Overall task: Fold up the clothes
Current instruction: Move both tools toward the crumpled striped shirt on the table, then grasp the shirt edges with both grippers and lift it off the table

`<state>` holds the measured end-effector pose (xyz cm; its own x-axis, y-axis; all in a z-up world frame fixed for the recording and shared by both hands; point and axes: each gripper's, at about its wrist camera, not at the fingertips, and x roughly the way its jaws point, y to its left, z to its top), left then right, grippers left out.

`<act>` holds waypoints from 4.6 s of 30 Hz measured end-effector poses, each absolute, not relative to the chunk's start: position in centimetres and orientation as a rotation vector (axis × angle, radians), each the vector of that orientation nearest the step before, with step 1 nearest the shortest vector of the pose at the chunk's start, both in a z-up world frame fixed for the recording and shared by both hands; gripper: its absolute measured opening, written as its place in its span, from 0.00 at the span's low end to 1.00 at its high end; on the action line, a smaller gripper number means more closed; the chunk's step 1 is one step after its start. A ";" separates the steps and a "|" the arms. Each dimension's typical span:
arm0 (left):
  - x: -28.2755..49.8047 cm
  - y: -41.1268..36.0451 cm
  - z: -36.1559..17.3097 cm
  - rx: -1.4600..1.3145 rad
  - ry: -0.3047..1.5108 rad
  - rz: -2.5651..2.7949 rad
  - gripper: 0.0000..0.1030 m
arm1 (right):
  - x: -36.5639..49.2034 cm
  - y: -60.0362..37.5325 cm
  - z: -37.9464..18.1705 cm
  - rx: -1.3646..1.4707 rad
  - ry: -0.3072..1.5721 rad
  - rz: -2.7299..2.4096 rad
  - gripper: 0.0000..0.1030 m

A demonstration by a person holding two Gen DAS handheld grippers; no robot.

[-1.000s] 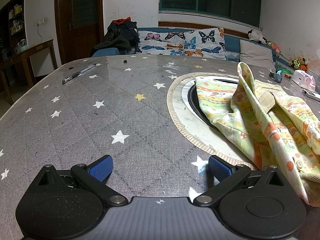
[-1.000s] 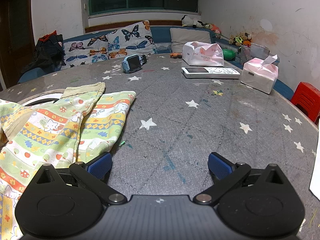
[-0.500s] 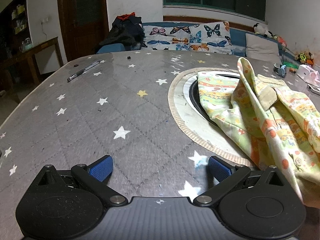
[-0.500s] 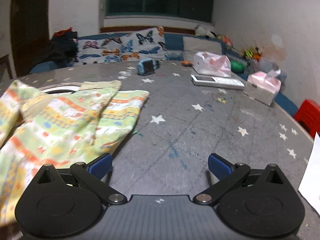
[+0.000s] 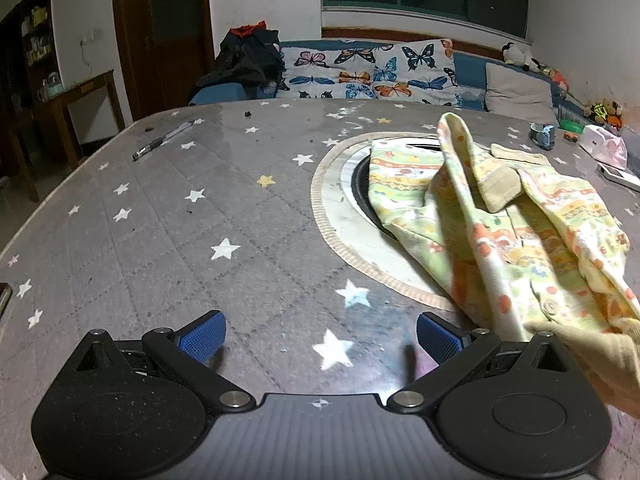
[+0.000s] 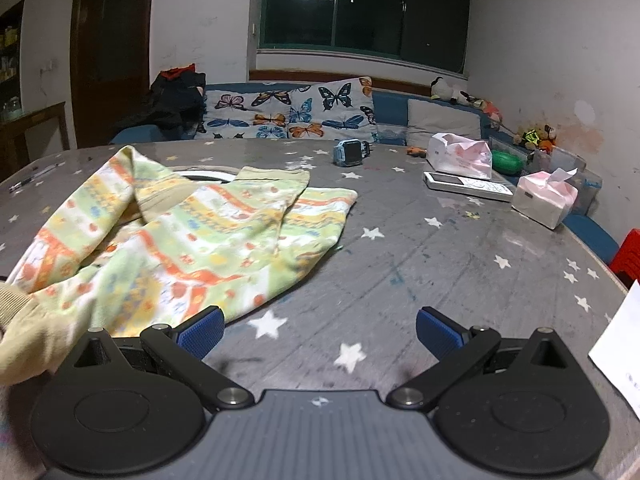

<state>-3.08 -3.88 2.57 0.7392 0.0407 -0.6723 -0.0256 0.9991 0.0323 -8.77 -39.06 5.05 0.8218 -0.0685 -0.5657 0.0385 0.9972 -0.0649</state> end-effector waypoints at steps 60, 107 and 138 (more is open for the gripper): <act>-6.5 -7.6 4.3 0.049 0.778 0.002 1.00 | -13.1 -34.7 5.3 -0.050 0.653 0.095 1.00; 11.4 -11.1 8.5 0.088 0.677 -0.201 0.75 | 4.1 -36.0 8.0 0.027 0.726 0.241 0.62; 0.8 2.7 9.5 -0.205 0.613 0.048 0.01 | 3.5 -37.2 7.3 -0.005 0.699 0.177 0.02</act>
<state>0.82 2.73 9.48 0.8174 -0.0158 -0.5758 -0.1057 0.9785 -0.1770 3.53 -37.18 7.27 0.7507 0.1609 -0.6407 -0.1640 0.9849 0.0552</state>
